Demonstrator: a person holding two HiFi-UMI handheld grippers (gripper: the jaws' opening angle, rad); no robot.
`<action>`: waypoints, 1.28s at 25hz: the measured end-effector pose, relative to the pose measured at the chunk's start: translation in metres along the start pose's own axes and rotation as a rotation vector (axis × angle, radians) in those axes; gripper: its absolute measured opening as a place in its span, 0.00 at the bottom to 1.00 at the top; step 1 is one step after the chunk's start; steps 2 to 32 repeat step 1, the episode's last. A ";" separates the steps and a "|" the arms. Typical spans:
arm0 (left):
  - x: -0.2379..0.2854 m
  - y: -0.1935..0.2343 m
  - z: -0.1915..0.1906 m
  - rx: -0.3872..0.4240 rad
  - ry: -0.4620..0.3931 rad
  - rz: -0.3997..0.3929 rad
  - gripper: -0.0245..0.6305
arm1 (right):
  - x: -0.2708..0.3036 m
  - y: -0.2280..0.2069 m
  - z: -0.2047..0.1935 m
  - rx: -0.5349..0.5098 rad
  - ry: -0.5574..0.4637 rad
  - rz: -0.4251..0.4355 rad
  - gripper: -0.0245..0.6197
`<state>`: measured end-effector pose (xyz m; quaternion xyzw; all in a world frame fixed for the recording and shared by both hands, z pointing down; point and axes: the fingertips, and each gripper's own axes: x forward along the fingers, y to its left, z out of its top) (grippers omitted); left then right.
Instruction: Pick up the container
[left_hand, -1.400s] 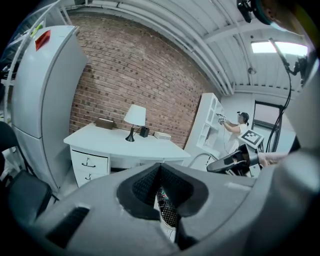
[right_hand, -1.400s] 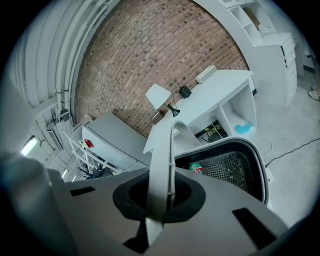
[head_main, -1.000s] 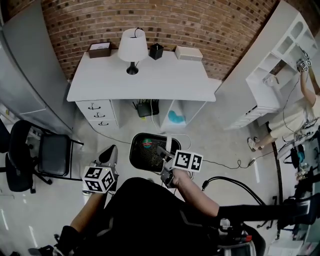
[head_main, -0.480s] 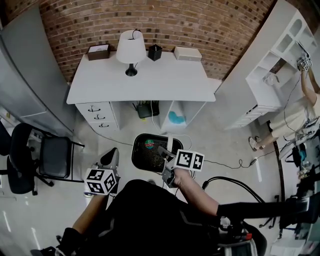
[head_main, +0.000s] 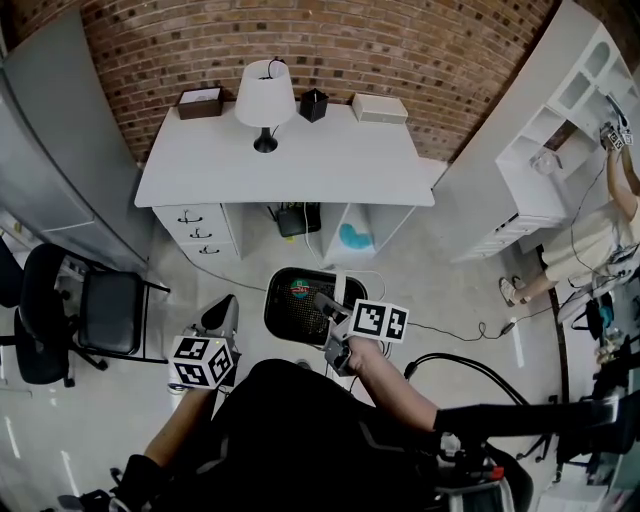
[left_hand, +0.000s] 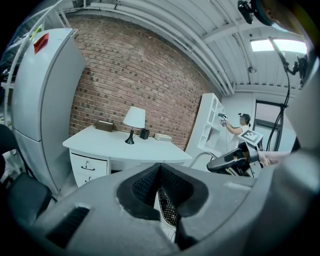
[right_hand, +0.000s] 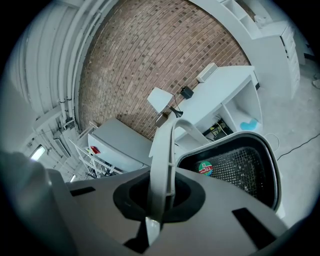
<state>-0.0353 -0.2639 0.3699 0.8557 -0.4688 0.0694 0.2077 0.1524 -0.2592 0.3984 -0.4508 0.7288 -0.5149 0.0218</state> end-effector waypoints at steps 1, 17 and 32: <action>0.001 0.000 0.001 0.001 0.000 0.000 0.05 | 0.000 0.000 0.001 0.002 -0.001 0.001 0.05; 0.001 0.000 0.001 0.001 0.000 0.000 0.05 | 0.000 0.000 0.001 0.002 -0.001 0.001 0.05; 0.001 0.000 0.001 0.001 0.000 0.000 0.05 | 0.000 0.000 0.001 0.002 -0.001 0.001 0.05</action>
